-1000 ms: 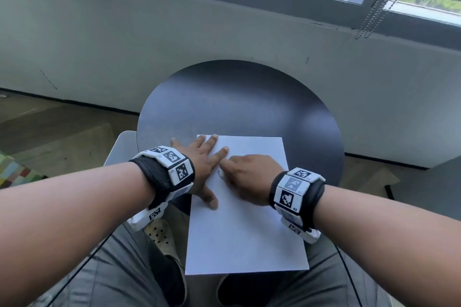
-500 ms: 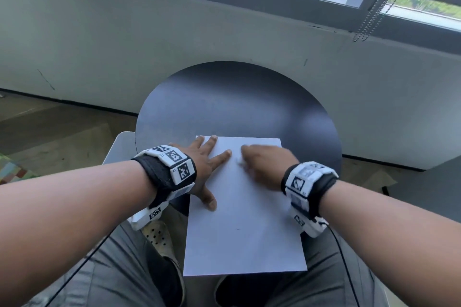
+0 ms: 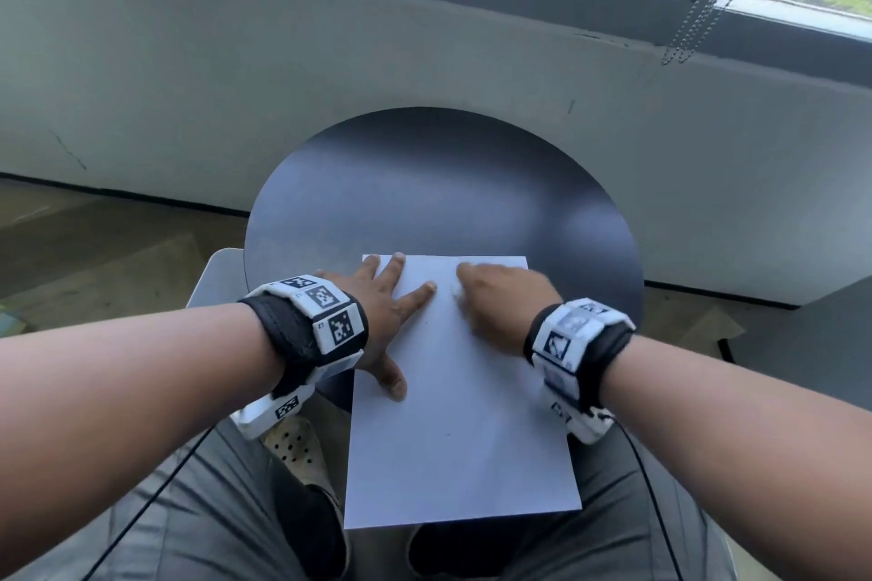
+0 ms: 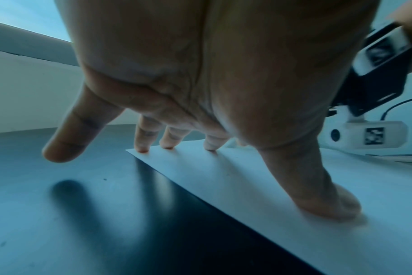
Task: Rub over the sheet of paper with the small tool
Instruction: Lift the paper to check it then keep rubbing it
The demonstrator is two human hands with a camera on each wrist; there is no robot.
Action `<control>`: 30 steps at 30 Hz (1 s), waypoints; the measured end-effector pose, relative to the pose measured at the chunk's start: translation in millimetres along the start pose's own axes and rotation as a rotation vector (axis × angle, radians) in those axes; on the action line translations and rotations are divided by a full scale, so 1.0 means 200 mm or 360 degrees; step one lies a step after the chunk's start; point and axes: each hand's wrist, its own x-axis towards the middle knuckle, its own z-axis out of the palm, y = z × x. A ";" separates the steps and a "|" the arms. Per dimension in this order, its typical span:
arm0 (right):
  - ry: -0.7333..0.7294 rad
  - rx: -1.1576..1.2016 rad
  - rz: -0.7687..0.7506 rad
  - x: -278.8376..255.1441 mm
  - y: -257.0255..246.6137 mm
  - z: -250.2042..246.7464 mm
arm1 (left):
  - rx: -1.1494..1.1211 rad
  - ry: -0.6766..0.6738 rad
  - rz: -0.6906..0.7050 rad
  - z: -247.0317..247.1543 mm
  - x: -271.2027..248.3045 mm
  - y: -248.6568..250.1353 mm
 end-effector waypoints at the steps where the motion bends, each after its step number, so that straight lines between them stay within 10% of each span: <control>1: -0.0038 0.0029 -0.0155 -0.04 -0.07 0.01 | 0.0001 0.0013 0.0000 0.00 0.00 0.00; 4: -0.0173 0.0019 -0.0467 -0.13 -0.13 0.01 | -0.0005 0.0013 0.0013 0.01 0.00 -0.01; 9: -0.0034 0.0011 0.0139 0.02 0.15 -0.01 | 0.0035 0.0008 0.0018 -0.01 0.00 0.01; 15: -0.0164 0.0010 -0.0655 -0.18 -0.08 0.02 | 0.0021 0.0027 0.0022 0.01 0.01 -0.01; 21: -0.0007 -0.0010 0.0117 0.02 0.17 0.01 | 0.0008 -0.0010 0.0008 0.00 0.01 0.01; 27: -0.0193 -0.0007 -0.0685 -0.17 -0.06 0.02 | -0.0043 -0.0027 0.0046 0.00 0.01 -0.01; 30: -0.0148 -0.0045 -0.0342 -0.05 0.10 0.01 | -0.0049 -0.0026 0.0050 0.00 0.01 -0.01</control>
